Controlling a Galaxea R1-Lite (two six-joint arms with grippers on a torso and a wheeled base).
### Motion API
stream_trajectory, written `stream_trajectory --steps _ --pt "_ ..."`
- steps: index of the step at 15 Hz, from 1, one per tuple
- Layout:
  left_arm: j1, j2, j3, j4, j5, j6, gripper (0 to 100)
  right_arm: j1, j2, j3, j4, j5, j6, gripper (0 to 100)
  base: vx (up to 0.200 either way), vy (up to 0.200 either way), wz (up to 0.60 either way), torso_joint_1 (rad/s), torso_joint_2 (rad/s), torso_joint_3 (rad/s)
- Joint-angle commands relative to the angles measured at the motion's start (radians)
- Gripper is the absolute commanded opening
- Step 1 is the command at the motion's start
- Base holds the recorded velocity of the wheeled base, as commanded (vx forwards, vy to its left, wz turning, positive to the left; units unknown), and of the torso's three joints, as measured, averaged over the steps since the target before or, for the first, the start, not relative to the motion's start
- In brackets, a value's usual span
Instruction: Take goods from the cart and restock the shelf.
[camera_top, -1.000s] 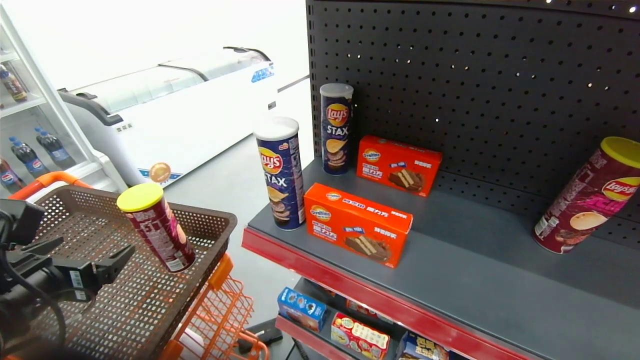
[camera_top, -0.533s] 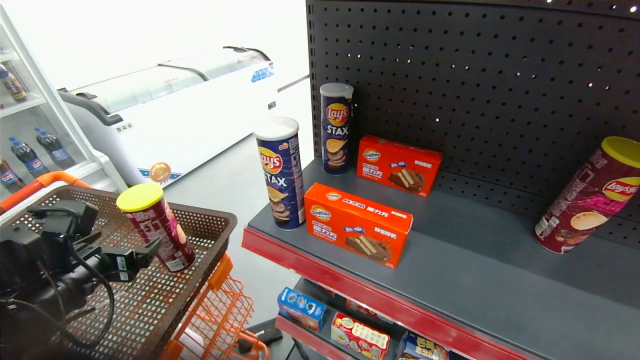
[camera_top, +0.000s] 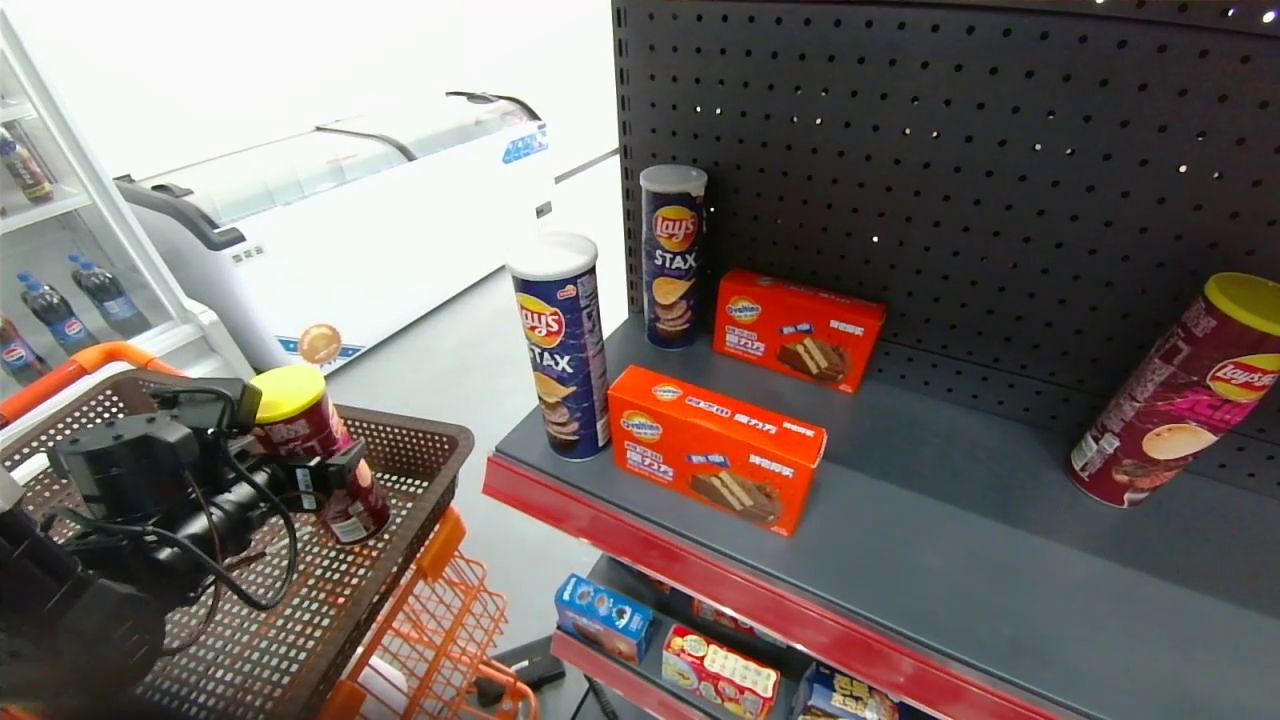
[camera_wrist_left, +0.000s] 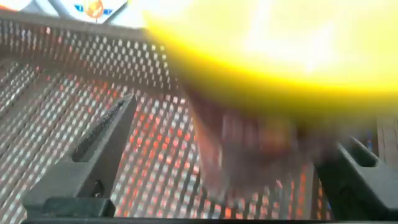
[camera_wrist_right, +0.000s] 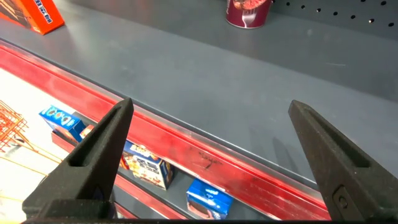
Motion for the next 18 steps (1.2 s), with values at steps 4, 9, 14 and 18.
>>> stream_trajectory --steps 4,9,14,18 --pt "-0.017 0.087 -0.092 -0.024 0.001 0.002 0 0.000 0.000 0.000 0.000 0.000 0.000 100 0.000 0.000 0.00 0.000 0.00 0.000" --pt "-0.098 -0.009 -0.110 -0.015 0.013 0.047 0 0.000 0.000 0.000 0.000 0.000 0.000 100 0.000 0.000 0.00 0.000 0.00 0.000" --pt "-0.171 -0.270 -0.073 0.167 -0.008 0.042 0 0.000 0.000 0.000 0.000 0.000 0.000 100 0.000 0.000 0.00 0.000 0.00 0.000" --pt "-0.258 -0.483 -0.045 0.305 -0.010 0.002 0 0.000 0.000 0.000 0.000 0.000 0.000 100 0.000 0.000 0.00 0.000 0.00 0.000"
